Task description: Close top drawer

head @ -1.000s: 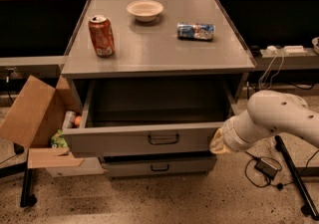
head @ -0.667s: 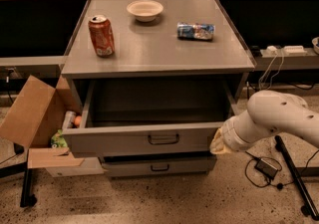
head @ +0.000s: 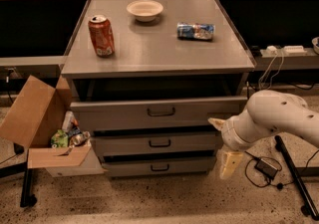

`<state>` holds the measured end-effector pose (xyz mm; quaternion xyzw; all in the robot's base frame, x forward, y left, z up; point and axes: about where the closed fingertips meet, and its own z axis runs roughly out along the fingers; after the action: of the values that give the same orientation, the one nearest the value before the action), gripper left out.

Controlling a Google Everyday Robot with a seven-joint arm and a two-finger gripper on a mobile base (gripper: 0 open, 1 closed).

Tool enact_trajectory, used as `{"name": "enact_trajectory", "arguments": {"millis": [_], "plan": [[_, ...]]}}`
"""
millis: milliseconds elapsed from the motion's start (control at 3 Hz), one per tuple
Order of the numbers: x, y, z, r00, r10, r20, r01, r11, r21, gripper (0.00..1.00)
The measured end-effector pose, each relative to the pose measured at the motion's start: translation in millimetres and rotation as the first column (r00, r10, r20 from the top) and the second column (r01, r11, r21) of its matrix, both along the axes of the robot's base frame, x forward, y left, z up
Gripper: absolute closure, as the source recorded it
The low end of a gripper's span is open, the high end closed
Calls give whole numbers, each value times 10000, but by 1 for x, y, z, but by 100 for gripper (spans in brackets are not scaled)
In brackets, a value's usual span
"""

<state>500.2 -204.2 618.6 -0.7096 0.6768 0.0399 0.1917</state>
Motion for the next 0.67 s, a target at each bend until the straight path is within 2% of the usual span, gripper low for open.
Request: {"name": "enact_trajectory", "arguments": {"millis": [333,667], "plan": [[0,0,0,10000,-1,2,1,10000,7,0],[22,-7,3,9995,-204,232,193,9986,488,18]]}}
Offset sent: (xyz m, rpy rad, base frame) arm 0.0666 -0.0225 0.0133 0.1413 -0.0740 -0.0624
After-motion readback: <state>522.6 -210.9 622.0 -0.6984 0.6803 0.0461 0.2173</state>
